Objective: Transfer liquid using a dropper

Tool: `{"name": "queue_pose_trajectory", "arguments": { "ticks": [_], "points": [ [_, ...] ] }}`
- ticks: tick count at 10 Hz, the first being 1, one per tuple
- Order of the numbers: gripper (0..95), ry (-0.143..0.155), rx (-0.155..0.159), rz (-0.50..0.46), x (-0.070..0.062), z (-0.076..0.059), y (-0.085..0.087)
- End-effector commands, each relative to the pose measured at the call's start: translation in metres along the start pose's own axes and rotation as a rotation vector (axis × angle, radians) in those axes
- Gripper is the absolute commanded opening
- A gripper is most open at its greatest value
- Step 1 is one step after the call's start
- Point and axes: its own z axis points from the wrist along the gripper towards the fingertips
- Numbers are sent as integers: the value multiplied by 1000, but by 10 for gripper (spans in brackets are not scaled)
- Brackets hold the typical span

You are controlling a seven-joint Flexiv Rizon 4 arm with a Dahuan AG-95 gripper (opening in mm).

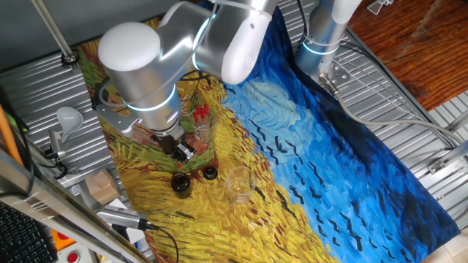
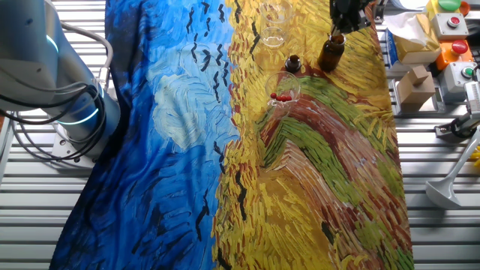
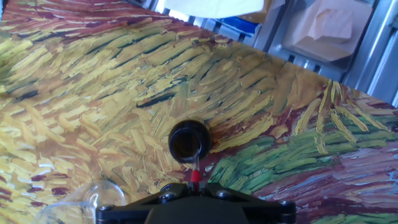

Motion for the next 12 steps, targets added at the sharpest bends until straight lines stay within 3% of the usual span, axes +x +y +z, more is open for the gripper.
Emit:
{"name": "queue_pose_trajectory", "arguments": {
  "ticks": [1, 7, 12],
  "points": [
    [0, 0, 2, -1, -1, 3, -1],
    [0, -8, 2, -13, -5, 17, -4],
    [0, -6, 6, -18, -6, 21, -4]
  ]
}}
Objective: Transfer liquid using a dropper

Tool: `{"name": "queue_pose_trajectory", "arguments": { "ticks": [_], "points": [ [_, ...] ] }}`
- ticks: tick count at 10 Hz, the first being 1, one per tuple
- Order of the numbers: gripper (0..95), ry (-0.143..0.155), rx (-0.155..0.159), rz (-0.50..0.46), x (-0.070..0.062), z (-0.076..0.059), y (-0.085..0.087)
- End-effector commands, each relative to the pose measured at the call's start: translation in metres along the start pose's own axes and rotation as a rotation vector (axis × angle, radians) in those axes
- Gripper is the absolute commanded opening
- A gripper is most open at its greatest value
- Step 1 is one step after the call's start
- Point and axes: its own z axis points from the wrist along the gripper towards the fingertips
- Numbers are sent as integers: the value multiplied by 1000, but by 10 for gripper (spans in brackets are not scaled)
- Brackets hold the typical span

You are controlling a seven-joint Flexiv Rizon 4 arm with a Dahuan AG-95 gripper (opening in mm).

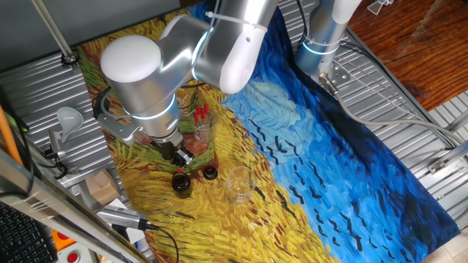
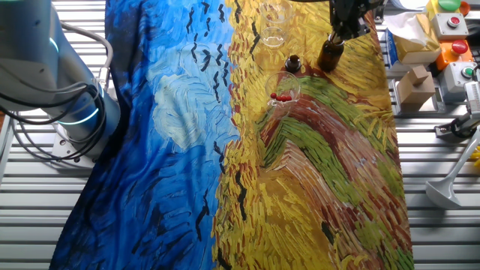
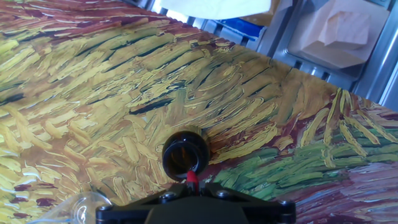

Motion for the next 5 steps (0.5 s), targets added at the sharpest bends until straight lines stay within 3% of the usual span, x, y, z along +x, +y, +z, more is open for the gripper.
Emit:
{"name": "queue_pose_trajectory", "arguments": {
  "ticks": [1, 4, 5],
  "points": [
    [0, -1, 1, 0, 0, 1, 0],
    [0, 0, 1, -3, -1, 2, 0],
    [190, 0, 0, -5, -1, 2, 0]
  ]
}}
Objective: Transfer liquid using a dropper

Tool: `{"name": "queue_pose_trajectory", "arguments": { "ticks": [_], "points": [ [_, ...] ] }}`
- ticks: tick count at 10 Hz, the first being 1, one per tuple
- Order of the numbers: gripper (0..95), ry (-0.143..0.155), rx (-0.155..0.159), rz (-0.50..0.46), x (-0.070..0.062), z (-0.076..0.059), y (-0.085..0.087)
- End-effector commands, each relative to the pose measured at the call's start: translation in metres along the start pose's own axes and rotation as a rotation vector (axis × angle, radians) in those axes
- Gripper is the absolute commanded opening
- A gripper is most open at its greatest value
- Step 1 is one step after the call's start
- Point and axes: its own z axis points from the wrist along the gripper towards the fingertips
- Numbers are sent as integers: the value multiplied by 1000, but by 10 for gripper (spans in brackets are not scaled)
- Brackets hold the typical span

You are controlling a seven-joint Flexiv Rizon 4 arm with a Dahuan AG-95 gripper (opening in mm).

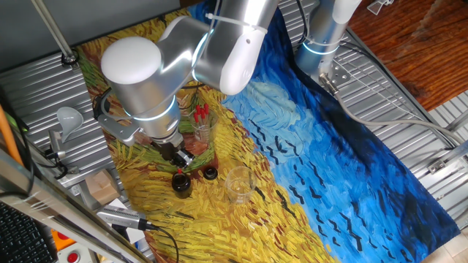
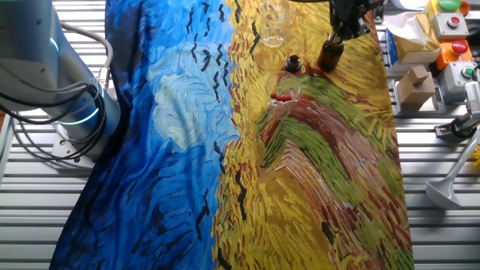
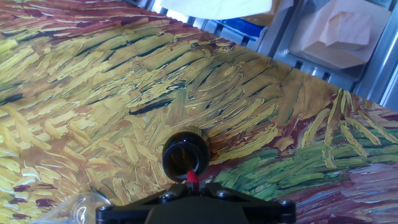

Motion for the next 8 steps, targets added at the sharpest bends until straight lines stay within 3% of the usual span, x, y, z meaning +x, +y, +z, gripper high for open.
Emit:
{"name": "queue_pose_trajectory", "arguments": {
  "ticks": [1, 2, 3, 7, 8],
  "points": [
    [380, -1, -2, -7, 0, 0, 0],
    [380, -1, -2, -8, 0, 0, 0],
    [570, -1, -2, -10, 0, 0, 0],
    [570, -2, -5, -28, 2, -7, 2],
    [380, -5, -5, -30, 2, -7, 2]
  ]
}}
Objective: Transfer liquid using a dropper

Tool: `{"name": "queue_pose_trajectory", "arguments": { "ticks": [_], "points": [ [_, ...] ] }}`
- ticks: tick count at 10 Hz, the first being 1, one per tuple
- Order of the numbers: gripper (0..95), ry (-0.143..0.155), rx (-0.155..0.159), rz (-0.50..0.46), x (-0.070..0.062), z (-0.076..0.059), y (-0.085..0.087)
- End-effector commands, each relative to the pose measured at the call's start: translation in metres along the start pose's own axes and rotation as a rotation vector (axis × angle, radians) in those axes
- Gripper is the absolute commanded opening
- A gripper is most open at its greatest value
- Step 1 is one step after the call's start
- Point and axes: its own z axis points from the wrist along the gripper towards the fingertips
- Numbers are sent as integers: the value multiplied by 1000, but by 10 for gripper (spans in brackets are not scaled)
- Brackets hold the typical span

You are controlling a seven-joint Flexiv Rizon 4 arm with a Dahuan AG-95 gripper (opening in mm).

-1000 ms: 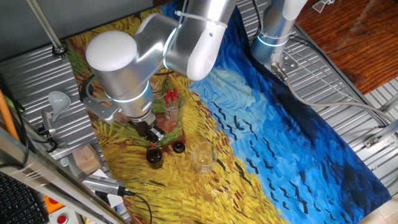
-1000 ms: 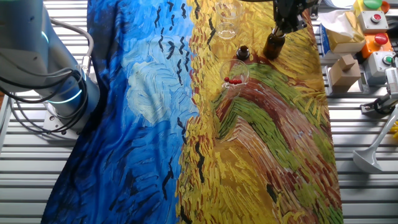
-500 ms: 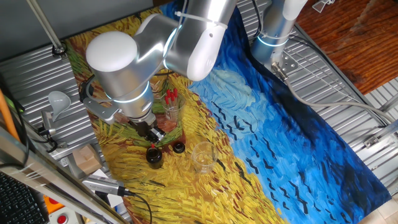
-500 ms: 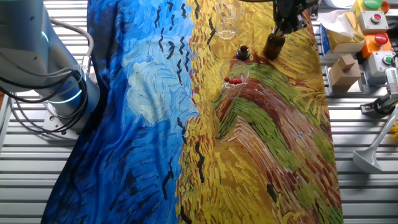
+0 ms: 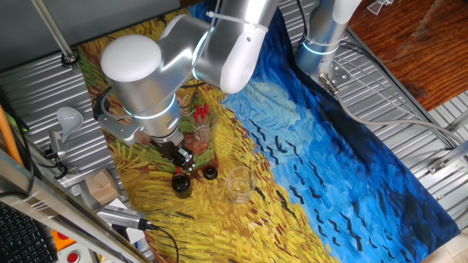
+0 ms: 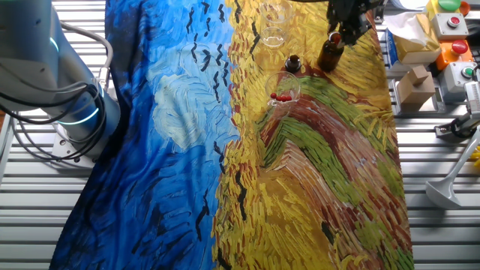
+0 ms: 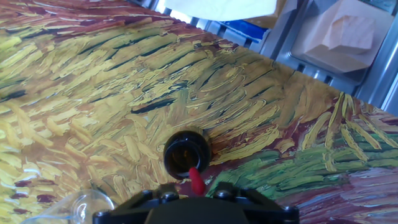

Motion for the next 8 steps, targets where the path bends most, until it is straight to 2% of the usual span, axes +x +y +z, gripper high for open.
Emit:
{"name": "queue_pose_trajectory", "arguments": {
  "ticks": [1, 8],
  "points": [
    [380, -7, -2, 8, -1, 1, 0],
    [380, -28, -19, 28, -4, 14, -4]
  ]
}}
